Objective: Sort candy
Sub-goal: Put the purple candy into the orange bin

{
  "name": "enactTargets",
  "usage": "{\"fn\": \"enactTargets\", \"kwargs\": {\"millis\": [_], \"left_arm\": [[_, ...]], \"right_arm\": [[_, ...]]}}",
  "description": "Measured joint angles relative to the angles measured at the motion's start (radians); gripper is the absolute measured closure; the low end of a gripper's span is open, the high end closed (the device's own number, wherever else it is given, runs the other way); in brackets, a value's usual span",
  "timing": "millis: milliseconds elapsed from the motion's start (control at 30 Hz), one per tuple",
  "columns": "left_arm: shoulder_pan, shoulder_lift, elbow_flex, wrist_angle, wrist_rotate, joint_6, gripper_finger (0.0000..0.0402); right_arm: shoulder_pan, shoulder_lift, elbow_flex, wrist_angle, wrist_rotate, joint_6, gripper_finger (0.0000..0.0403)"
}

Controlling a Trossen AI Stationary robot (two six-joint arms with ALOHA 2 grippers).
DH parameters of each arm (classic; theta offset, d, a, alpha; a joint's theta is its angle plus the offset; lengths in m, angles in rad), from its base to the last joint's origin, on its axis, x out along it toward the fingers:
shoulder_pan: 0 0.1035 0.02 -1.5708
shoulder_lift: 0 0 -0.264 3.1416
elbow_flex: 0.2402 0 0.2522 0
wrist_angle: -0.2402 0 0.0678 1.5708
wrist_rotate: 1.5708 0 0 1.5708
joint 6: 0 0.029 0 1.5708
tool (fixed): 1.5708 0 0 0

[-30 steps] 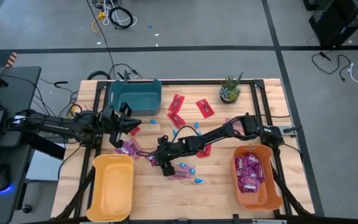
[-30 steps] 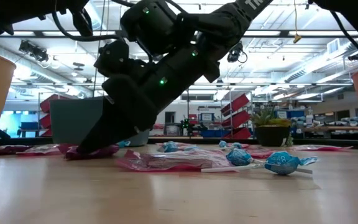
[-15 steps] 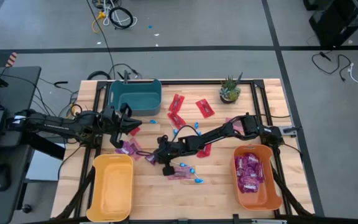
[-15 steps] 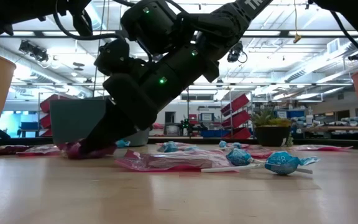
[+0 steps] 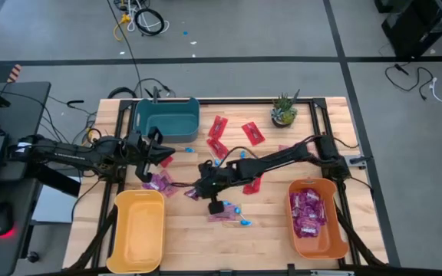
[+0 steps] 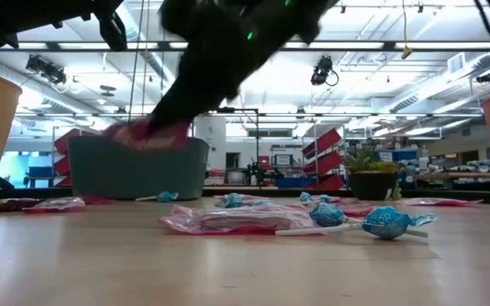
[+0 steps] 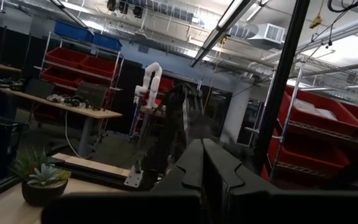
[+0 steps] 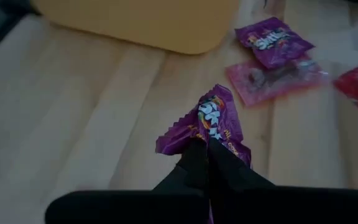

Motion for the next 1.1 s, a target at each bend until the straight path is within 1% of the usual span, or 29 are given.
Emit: {"fn": "enactTargets", "kwargs": {"millis": [233, 367, 500, 633, 800, 967, 1100], "left_arm": [[0.0, 0.0, 0.0, 0.0, 0.003, 0.0, 0.04], [-0.001, 0.0, 0.0, -0.005, 0.004, -0.001, 0.04], [-0.002, 0.0, 0.0, -0.008, 0.011, -0.005, 0.04], [-0.002, 0.0, 0.0, -0.009, 0.011, -0.005, 0.04], [-0.002, 0.0, 0.0, -0.012, 0.011, 0.0, 0.04], [-0.002, 0.0, 0.0, -0.014, 0.01, 0.0, 0.04], [-0.002, 0.0, 0.0, -0.016, 0.01, 0.001, 0.04]], "right_arm": [[0.037, -0.172, -0.011, -0.258, -0.004, 0.003, 0.0403], [0.049, -0.29, -0.119, -0.251, 0.003, 0.046, 0.0403], [0.074, -0.424, -0.266, -0.223, 0.087, 0.124, 0.0403], [0.108, -0.572, -0.412, -0.212, 0.161, 0.234, 0.0403], [0.182, -0.766, -0.561, -0.207, 0.245, 0.378, 0.0403], [0.271, -0.942, -0.65, -0.209, 0.34, 0.504, 0.0403], [0.338, -1.055, -0.681, -0.268, 0.349, 0.584, 0.0403]]}}
